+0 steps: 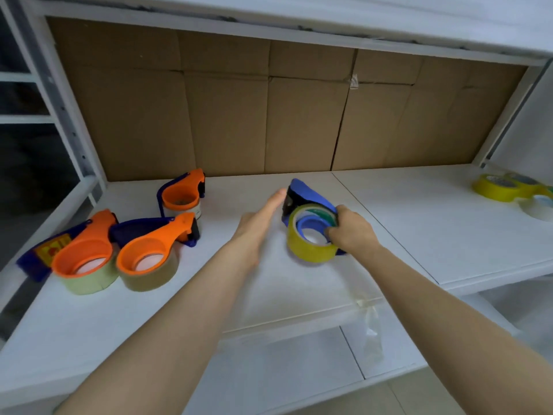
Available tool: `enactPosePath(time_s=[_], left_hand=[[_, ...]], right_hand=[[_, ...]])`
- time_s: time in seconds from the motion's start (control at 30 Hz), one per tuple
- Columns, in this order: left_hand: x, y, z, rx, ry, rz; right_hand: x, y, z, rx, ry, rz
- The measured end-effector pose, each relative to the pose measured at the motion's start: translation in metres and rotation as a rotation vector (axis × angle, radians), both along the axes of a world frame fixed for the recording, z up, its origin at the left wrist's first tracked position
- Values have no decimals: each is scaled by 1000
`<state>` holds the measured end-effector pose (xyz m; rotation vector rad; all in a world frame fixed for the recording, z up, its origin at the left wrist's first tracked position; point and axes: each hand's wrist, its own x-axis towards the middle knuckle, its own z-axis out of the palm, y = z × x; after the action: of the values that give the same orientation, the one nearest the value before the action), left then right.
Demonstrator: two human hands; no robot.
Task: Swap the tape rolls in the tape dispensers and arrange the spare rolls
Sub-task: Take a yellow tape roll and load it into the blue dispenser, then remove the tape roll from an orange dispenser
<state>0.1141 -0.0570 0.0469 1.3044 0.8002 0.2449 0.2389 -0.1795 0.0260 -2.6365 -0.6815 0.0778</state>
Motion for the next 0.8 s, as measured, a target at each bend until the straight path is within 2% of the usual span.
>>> enactPosePath(time_s=[0.17, 0.3, 0.37, 0.43, 0.5, 0.57, 0.63, 0.73, 0.8], left_hand=[[-16, 21, -2, 272, -39, 88], [-33, 50, -14, 521, 68, 138], [-47, 66, -20, 723, 154, 172], [-64, 80, -25, 926, 288, 244], [-80, 87, -27, 1085, 524, 251], [-92, 89, -28, 1178, 773, 140], [-100, 92, -33, 1179, 878, 19], [-108, 94, -40, 1223, 867, -136], [-111, 94, -44, 1193, 867, -124]], right_hand=[[32, -4, -4, -34, 227, -213], [43, -1, -12, -81, 277, -272], [44, 4, -10, -160, 235, -274], [40, 9, -4, -246, 21, -286], [29, 20, 1, -178, -265, -198], [8, 37, 7, -119, -422, -46], [-15, 54, 6, -111, -406, 100], [-48, 72, 1, -49, -263, 269], [-60, 76, -7, 40, -139, 327]])
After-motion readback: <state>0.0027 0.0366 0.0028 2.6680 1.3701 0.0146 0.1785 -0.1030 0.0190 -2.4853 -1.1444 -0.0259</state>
